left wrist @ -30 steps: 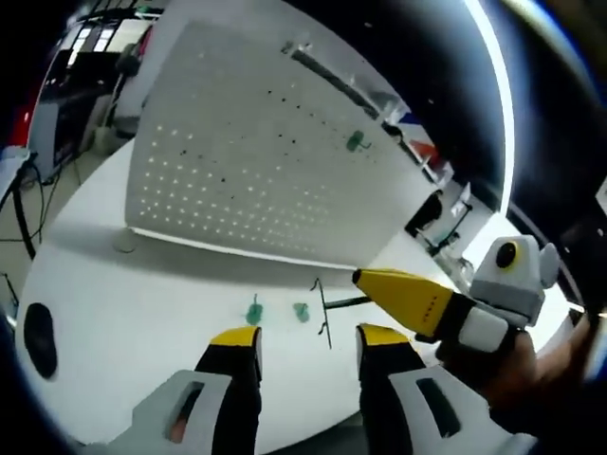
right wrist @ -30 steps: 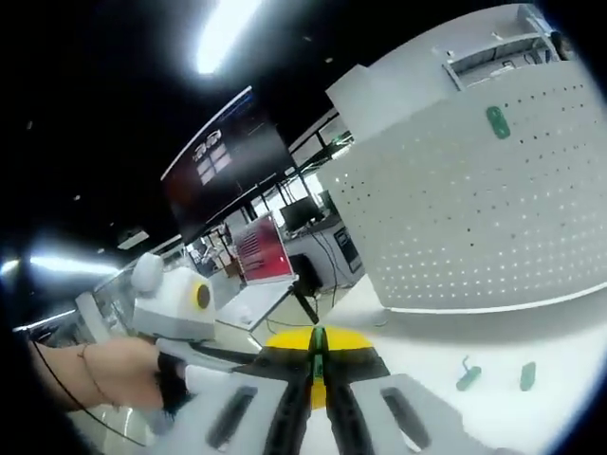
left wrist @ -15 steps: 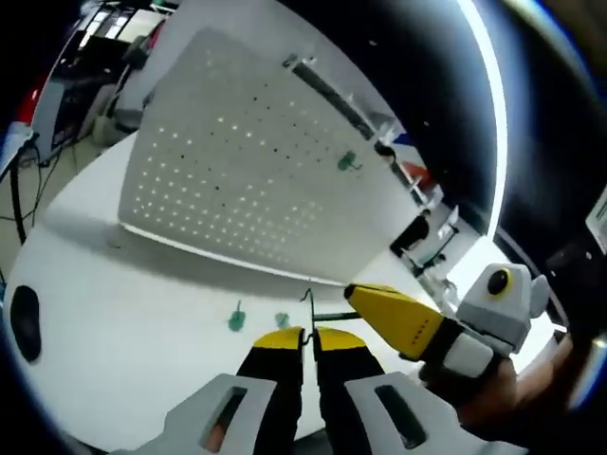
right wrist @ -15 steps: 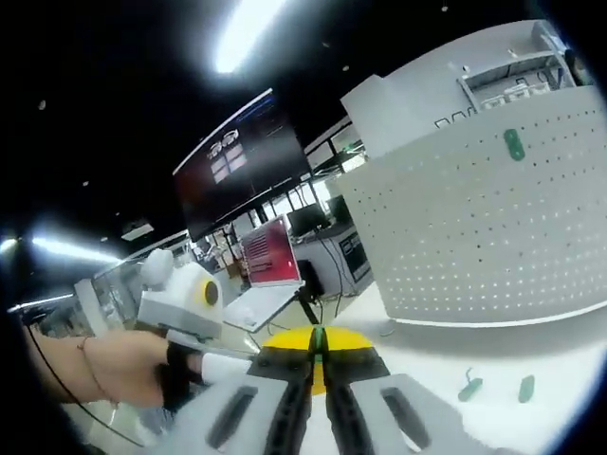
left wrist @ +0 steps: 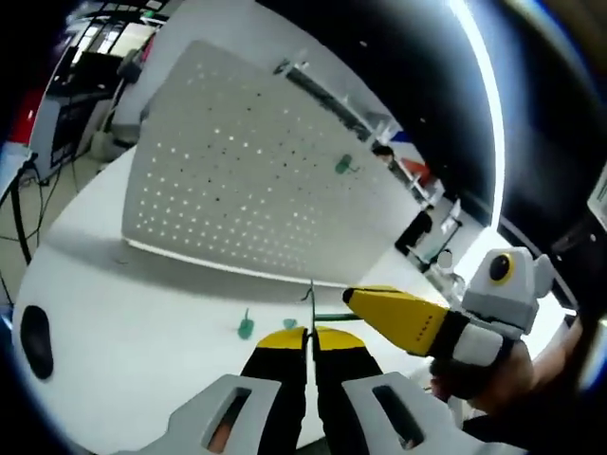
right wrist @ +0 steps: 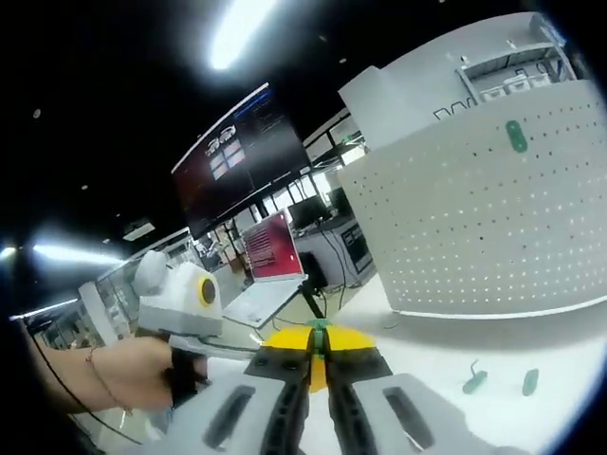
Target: Insert the hook assembly into the mounting plate slot until the hook locks in place.
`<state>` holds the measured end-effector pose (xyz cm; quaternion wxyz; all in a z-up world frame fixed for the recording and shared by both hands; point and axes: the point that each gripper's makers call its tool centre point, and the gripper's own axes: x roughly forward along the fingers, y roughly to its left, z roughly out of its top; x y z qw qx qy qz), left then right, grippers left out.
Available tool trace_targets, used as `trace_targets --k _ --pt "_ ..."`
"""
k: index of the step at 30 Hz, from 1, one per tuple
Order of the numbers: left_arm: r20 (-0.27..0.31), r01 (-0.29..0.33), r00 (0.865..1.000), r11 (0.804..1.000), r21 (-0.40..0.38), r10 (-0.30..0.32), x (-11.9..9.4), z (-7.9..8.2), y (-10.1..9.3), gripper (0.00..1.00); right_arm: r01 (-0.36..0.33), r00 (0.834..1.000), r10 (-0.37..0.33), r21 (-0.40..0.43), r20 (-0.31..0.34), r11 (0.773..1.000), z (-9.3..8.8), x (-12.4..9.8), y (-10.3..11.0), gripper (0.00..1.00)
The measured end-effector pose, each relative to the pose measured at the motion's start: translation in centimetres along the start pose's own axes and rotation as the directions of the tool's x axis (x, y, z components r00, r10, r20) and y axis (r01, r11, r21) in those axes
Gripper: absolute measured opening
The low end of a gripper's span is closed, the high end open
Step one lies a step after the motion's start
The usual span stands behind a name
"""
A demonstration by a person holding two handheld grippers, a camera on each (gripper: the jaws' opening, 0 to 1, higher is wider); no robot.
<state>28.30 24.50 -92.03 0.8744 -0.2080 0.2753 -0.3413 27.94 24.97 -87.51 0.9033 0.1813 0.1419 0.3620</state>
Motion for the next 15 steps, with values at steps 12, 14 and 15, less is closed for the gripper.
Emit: trace_targets --k 12,14,15 --pt "0.101 -0.073 0.994 0.967 0.245 0.050 -0.9 2.7 0.1 0.01 -0.053 0.998 0.055 0.078 -0.028 0.996 0.6 -0.6 0.6 0.12" --pt "0.105 -0.075 0.993 0.954 0.290 0.047 -0.9 2.8 -0.2 0.01 -0.053 0.998 0.056 0.091 -0.027 0.994 0.6 -0.5 0.5 0.11" --pt "0.106 -0.076 0.993 0.944 0.320 0.044 -0.9 2.9 -0.4 0.01 -0.057 0.998 0.060 0.102 -0.025 0.993 0.6 -0.5 0.6 0.11"
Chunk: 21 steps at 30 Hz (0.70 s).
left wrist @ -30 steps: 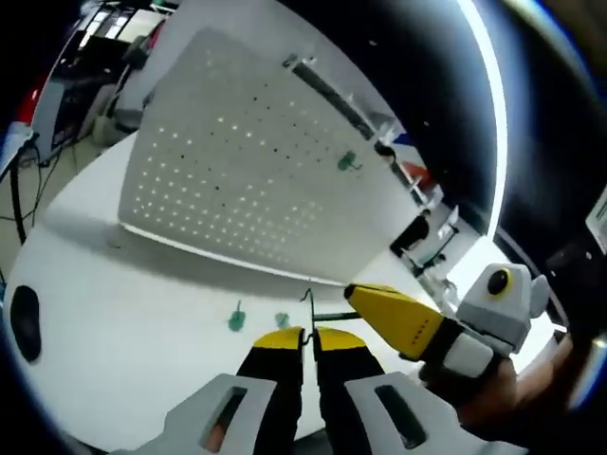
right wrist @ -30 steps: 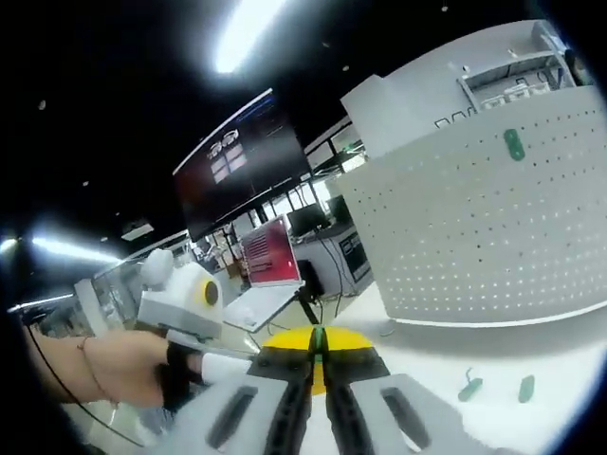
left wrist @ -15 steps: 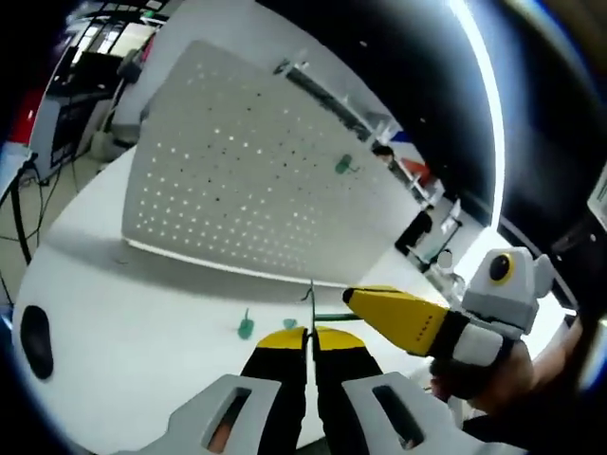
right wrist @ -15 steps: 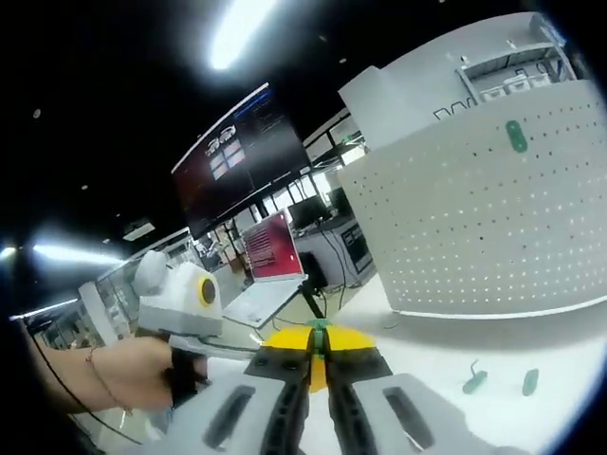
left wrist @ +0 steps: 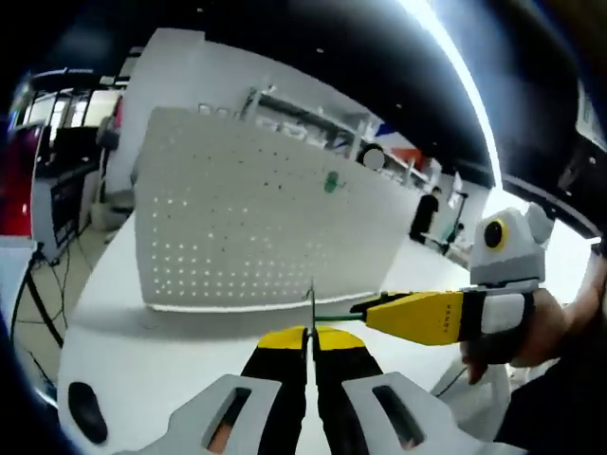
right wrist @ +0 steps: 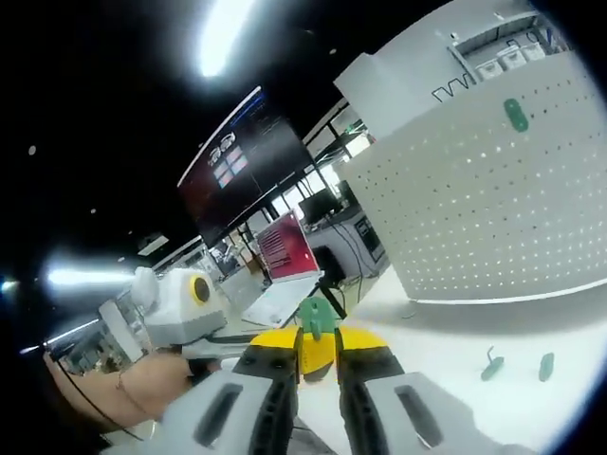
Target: Insert the hook assembly into the mounting plate slot until the hook locks in place.
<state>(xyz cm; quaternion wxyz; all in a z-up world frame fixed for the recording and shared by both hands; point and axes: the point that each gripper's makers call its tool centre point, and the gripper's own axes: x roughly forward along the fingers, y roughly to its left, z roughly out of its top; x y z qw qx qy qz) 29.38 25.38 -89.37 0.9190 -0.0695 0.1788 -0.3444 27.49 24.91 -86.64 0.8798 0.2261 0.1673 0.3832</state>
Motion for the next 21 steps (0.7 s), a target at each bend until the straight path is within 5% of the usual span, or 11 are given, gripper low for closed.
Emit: trace_targets --k 10,17,21 --pt "0.066 -0.008 0.998 0.978 0.209 -0.006 -0.1 1.5 -1.3 0.01 -0.016 0.999 0.014 0.059 0.041 0.998 0.9 0.0 0.5 0.05" --pt "0.084 -0.038 0.996 0.970 0.239 0.018 -0.6 2.6 -0.8 0.01 -0.031 0.997 0.031 0.006 0.074 0.999 1.7 0.4 1.4 0.02" --pt "0.075 -0.032 0.997 0.977 0.211 0.017 -0.8 2.5 -0.6 0.01 -0.020 0.998 0.027 -0.123 0.058 0.992 1.5 0.6 1.7 0.01"
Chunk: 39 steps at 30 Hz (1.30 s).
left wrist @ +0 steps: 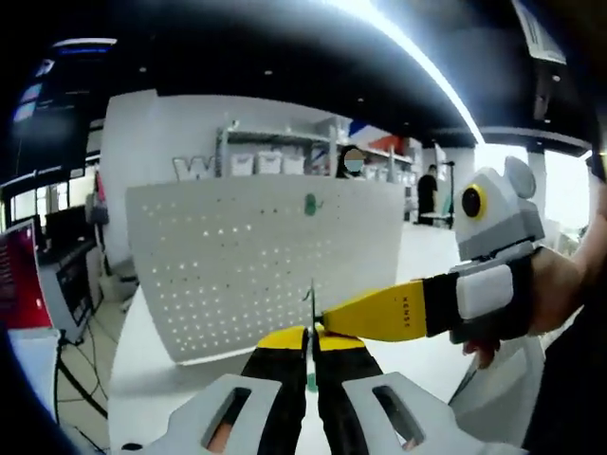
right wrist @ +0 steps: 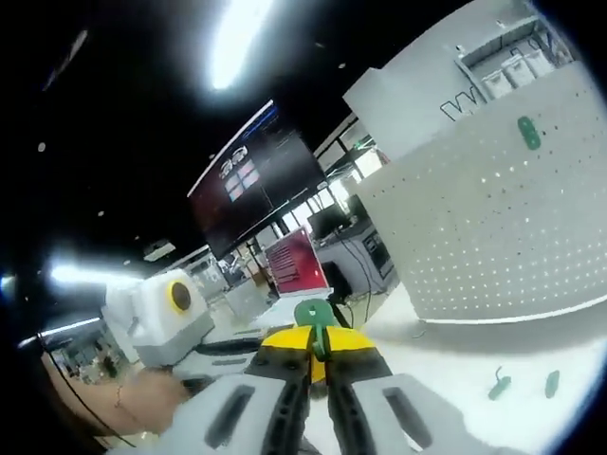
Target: Insert the hook assembly into the mounting plate slot until the hook locks in place.
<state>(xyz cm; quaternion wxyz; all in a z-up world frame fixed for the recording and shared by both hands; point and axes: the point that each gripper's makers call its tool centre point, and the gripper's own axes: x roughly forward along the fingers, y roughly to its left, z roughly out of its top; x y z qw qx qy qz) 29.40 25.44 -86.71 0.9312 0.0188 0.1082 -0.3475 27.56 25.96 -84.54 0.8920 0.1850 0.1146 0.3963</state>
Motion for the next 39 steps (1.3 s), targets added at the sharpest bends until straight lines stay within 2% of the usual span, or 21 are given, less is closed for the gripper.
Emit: trace_targets --k 3,5,14,15,18,19,22,27,28,29,34,36,39 --pt "-0.006 0.007 1.000 1.000 -0.030 -0.007 -0.1 -0.3 0.0 0.01 0.009 1.000 -0.009 0.030 -0.007 1.000 -0.3 0.0 0.0 0.00" --pt "-0.031 0.009 0.999 0.998 -0.055 -0.011 0.0 -0.8 0.0 0.02 0.015 1.000 -0.014 0.043 -0.023 0.999 -0.6 0.0 -0.2 0.00" --pt "-0.045 0.036 0.998 0.999 -0.020 -0.037 0.4 -1.4 -0.7 0.04 0.025 0.998 -0.023 0.031 -0.056 0.999 -1.1 -0.3 -0.8 0.00" --pt "-0.054 0.049 0.997 0.998 -0.029 -0.051 0.5 -1.6 -0.9 0.09 0.028 0.998 -0.027 0.021 -0.055 0.999 -1.0 -0.3 -0.9 0.00" --pt "-0.066 0.032 0.997 0.998 -0.049 -0.035 0.7 -2.0 -0.5 0.34 0.034 0.998 -0.034 0.008 -0.051 0.999 -0.7 -0.3 -1.4 0.00" --pt "-0.077 0.040 0.996 0.997 -0.062 -0.045 0.7 -2.4 -0.6 0.36 0.037 0.998 -0.037 -0.007 -0.052 0.999 -0.6 -0.3 -1.6 0.00" --pt "-0.065 0.055 0.996 0.996 -0.068 -0.059 0.5 -2.5 -0.9 0.40 0.045 0.998 -0.047 -0.045 -0.048 0.998 -0.2 -0.4 -2.0 0.00" --pt "-0.074 0.064 0.995 0.991 -0.115 -0.073 0.4 -3.1 -1.0 0.60 0.061 0.997 -0.066 -0.099 -0.046 0.993 0.1 -0.5 -2.9 0.00" --pt "-0.091 0.064 0.993 0.989 -0.130 -0.076 0.4 -3.4 -1.0 0.64 0.067 0.996 -0.075 -0.152 -0.053 0.986 0.2 -0.6 -3.3 0.00" --pt "-0.096 0.061 0.993 0.989 -0.131 -0.074 0.4 -3.4 -1.0 0.69 0.069 0.995 -0.080 -0.163 -0.058 0.984 0.1 -0.5 -3.3 0.00" --pt "-0.087 0.063 0.993 0.987 -0.146 -0.076 0.5 -3.4 -1.2 0.83 0.090 0.994 -0.100 -0.182 -0.045 0.979 0.4 -0.5 -3.9 0.00" --pt "-0.084 0.049 0.994 0.988 -0.149 -0.063 0.4 -3.3 -1.1 0.82 0.103 0.993 -0.112 -0.187 -0.038 0.977 0.5 -0.5 -4.3 0.00" --pt "-0.056 0.039 0.997 0.987 -0.159 -0.048 0.4 -2.8 -0.9 0.90 0.122 0.992 -0.128 -0.196 -0.021 0.973 0.9 -0.5 -4.9 0.00"
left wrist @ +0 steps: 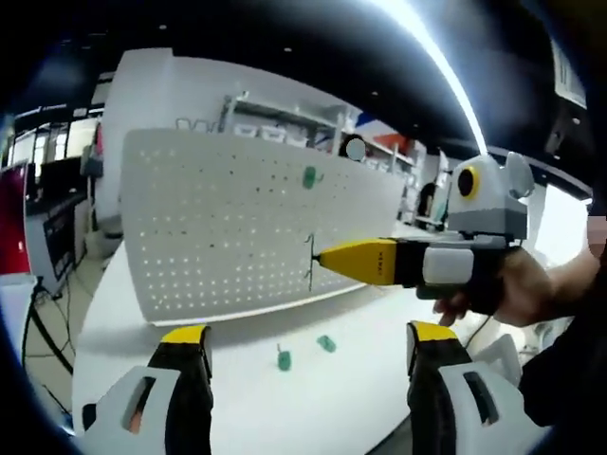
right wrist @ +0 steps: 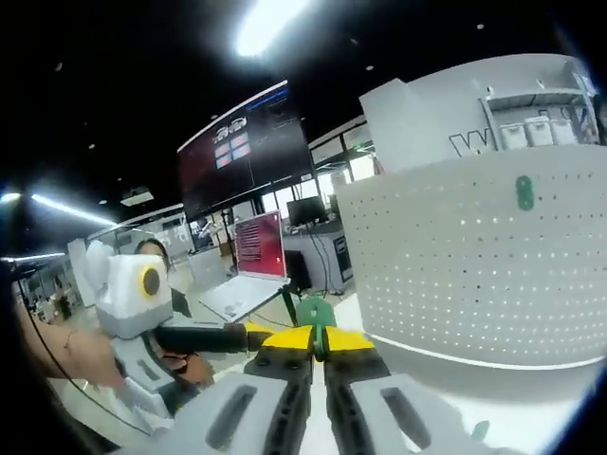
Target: Insert the hook assembly into the mounting plate slot until the hook locks in place.
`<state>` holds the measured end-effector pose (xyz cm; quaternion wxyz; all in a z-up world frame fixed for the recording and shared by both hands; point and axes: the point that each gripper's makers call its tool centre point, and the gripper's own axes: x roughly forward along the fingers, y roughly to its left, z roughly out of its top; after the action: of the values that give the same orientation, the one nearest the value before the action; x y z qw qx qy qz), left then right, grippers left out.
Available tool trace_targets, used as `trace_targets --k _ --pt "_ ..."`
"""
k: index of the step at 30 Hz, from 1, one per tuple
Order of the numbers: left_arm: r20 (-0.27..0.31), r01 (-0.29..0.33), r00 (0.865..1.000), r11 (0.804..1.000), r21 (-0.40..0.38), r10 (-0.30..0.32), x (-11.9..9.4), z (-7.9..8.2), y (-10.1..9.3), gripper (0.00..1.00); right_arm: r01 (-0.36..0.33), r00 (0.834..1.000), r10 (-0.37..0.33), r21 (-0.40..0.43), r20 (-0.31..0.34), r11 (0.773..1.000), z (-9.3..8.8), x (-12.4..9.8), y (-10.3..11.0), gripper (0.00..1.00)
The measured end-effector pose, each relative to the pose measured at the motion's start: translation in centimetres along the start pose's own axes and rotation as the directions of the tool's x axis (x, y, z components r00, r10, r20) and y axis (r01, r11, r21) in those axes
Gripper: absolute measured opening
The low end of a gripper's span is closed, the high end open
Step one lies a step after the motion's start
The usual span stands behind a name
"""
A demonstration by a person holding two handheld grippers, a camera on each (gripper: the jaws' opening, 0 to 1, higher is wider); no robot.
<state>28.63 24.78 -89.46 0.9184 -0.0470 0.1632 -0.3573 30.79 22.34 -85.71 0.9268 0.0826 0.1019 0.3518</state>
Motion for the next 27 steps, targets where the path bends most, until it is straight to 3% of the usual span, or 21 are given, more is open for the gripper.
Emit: trace_targets --k 8,27 --pt "0.007 0.010 1.000 1.000 -0.006 -0.010 0.3 0.2 -0.3 1.00 0.078 0.996 -0.077 -0.011 0.048 0.997 0.9 0.0 -2.3 0.00" --pt "0.016 -0.019 1.000 1.000 -0.018 0.020 0.1 0.4 0.4 1.00 0.253 0.957 -0.246 -0.023 0.154 0.967 3.6 0.5 -8.7 0.00"
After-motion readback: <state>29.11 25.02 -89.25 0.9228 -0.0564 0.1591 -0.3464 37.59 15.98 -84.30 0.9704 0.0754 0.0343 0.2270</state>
